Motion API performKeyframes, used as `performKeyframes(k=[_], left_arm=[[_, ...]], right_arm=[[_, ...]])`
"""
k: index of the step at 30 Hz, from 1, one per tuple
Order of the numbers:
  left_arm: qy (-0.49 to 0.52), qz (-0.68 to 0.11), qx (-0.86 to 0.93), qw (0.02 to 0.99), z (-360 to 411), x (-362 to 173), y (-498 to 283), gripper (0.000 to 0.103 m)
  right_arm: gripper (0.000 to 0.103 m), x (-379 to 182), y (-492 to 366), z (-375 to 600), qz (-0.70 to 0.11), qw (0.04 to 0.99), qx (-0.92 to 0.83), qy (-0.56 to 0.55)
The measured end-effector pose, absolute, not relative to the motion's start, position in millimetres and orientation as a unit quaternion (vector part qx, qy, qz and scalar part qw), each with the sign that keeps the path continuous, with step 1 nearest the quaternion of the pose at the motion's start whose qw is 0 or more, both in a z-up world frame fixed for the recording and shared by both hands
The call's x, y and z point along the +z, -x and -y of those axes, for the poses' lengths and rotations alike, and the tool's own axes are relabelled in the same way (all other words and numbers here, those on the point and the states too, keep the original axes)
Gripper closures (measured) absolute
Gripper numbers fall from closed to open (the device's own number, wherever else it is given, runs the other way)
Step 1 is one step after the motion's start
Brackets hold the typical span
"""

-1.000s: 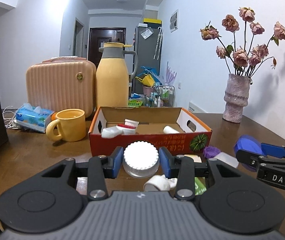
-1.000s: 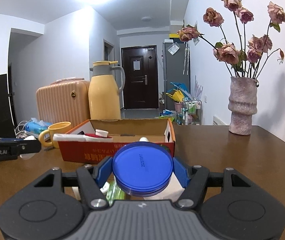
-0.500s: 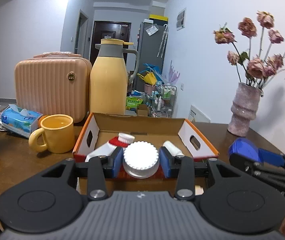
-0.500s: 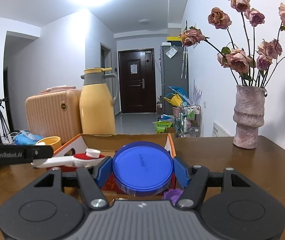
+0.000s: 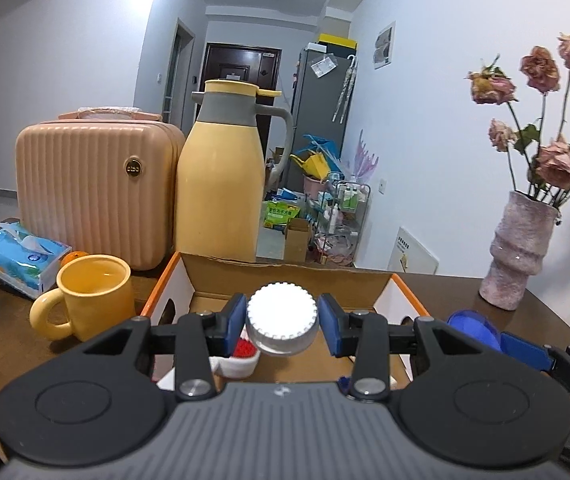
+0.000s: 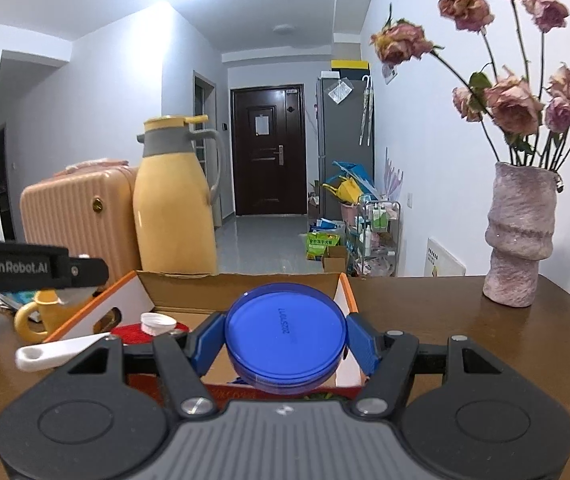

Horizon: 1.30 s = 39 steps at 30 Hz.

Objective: Organize rigid objects
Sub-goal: 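Carry the white cap and blue lid over the cardboard box with both grippers, then open the left gripper to drop the white cap while the right gripper releases the blue lid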

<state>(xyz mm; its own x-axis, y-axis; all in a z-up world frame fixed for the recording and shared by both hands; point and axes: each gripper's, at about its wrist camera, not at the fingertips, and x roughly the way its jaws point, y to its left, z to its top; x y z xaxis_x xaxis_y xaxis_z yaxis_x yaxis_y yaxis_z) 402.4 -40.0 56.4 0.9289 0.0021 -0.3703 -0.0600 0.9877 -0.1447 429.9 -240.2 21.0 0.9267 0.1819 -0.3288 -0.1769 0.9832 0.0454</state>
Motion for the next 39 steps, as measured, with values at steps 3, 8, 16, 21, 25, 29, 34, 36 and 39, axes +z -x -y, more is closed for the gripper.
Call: performKeyframes(k=[3, 8, 16, 21, 25, 29, 34, 36, 39], left_arm=[[0.078, -0.193, 0.021, 0.978, 38.1, 53.7, -417.2, 0.063], [0.077, -0.214, 0.029, 0.973, 36.1, 45.6, -446.6, 0.063], [0.065, -0.235, 0.037, 0.969, 34.9, 33.7, -482.2, 0.063], [0.063, -0.248, 0.044, 0.966, 33.3, 27.8, -500.3, 0.063], [0.053, -0.26, 0.05, 0.963, 33.9, 23.0, -511.4, 0.063], [0.041, -0.278, 0.058, 0.958, 33.4, 16.8, -520.5, 0.063], [0.037, -0.303, 0.068, 0.95, 28.8, 7.1, -532.5, 0.062], [0.034, -0.308, 0.073, 0.948, 28.4, 4.6, -534.6, 0.062], [0.03, -0.311, 0.076, 0.947, 28.9, 2.0, -534.4, 0.062]], right_arm=[[0.038, 17.9, -445.3, 236.9, -0.174, 0.981, 0.09, -0.002], [0.038, 15.0, -470.4, 231.2, -0.183, 0.979, 0.09, 0.003], [0.038, 2.2, -508.7, 222.0, -0.216, 0.972, 0.09, 0.015], [0.038, -5.0, -525.7, 218.3, -0.234, 0.968, 0.089, 0.024], [0.038, -10.0, -537.2, 217.9, -0.248, 0.965, 0.083, 0.026], [0.038, -14.6, -544.5, 218.0, -0.254, 0.963, 0.085, 0.026], [0.038, -15.9, -548.1, 216.2, -0.257, 0.961, 0.096, 0.023], [0.038, -16.6, -549.4, 214.9, -0.261, 0.96, 0.095, 0.027], [0.038, -16.9, -549.8, 214.1, -0.263, 0.96, 0.093, 0.028]])
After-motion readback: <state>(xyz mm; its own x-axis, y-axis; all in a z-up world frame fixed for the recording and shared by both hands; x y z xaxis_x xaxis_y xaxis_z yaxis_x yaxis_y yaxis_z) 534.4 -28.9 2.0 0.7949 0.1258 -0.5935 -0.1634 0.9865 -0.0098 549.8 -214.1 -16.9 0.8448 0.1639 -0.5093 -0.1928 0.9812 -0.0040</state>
